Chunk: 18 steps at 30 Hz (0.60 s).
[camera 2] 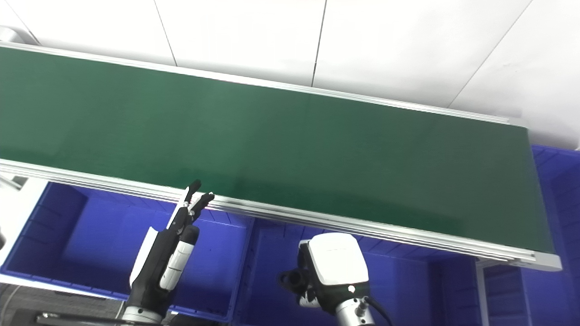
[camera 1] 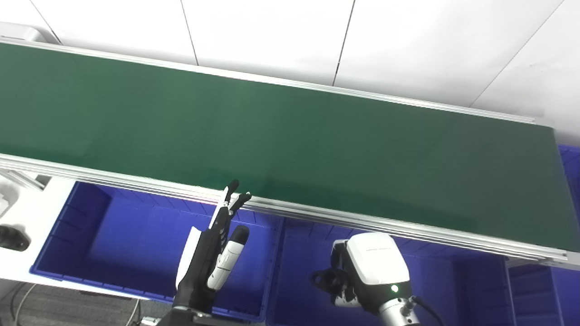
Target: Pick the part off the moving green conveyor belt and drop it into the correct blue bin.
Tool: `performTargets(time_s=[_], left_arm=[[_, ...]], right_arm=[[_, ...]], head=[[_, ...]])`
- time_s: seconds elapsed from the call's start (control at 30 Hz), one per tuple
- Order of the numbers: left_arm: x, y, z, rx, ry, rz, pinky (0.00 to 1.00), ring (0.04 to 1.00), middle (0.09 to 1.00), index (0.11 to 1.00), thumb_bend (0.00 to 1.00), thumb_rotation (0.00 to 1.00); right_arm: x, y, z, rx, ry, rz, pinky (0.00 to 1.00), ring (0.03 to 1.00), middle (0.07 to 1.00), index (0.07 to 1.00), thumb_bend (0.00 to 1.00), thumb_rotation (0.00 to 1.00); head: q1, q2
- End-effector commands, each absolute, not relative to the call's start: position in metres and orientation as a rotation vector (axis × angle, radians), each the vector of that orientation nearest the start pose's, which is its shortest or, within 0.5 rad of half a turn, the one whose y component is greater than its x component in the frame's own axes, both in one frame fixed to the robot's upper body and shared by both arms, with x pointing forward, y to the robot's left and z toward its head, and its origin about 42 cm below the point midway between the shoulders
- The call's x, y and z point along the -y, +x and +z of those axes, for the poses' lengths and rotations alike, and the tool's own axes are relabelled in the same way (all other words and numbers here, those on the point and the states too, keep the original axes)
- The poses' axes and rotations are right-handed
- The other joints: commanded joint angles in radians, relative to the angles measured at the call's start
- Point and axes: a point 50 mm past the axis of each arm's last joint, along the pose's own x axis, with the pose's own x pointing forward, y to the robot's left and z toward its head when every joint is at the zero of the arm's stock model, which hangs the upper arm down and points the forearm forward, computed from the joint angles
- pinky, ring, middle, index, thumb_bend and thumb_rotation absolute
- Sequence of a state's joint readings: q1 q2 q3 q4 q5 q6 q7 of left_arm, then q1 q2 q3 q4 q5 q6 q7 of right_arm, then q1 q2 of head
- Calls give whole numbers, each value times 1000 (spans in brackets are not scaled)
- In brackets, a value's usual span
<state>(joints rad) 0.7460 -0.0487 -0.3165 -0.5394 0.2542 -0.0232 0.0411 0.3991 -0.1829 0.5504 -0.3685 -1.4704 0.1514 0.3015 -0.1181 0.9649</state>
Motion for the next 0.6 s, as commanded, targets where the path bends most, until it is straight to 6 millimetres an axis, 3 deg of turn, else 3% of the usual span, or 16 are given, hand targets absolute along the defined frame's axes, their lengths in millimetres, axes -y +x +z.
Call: performTargets(time_s=[0.0, 0.07, 0.1, 0.13, 0.23, 0.43, 0.57], left_arm=[[-157, 62, 143, -94, 80, -24, 1000, 954, 914, 990, 593, 993], [-158, 63, 144, -92, 78, -25, 1000, 954, 913, 991, 588, 985], [-158, 63, 144, -92, 81, -25, 1000, 955, 910, 991, 590, 984], [-158, 63, 144, -93, 83, -26, 1000, 956, 908, 991, 593, 984], [-158, 63, 144, -95, 88, -28, 1000, 957, 908, 993, 606, 989], [-158, 63, 142, -107, 79, -30, 1000, 961, 907, 994, 632, 983], [-157, 64, 142, -106, 76, -33, 1000, 964, 909, 995, 634, 975]], right_arm=[[139, 126, 93, 26, -1473, 552, 306, 326, 401, 505, 525, 3], [141, 126, 91, 19, -1496, 565, 344, 355, 424, 525, 520, 14], [141, 126, 91, 16, -1505, 571, 381, 389, 469, 578, 705, 268], [141, 126, 91, 13, -1508, 573, 407, 413, 499, 608, 807, 414], [141, 125, 91, -3, -1509, 584, 471, 471, 567, 645, 963, 617], [143, 125, 94, -20, -1514, 587, 518, 489, 584, 651, 1000, 709], [148, 130, 101, -98, -1421, 571, 544, 506, 614, 710, 1000, 741]], head=[[-5, 5], [-7, 7], [-7, 7], [-7, 7], [-7, 7], [-6, 3], [-13, 2]])
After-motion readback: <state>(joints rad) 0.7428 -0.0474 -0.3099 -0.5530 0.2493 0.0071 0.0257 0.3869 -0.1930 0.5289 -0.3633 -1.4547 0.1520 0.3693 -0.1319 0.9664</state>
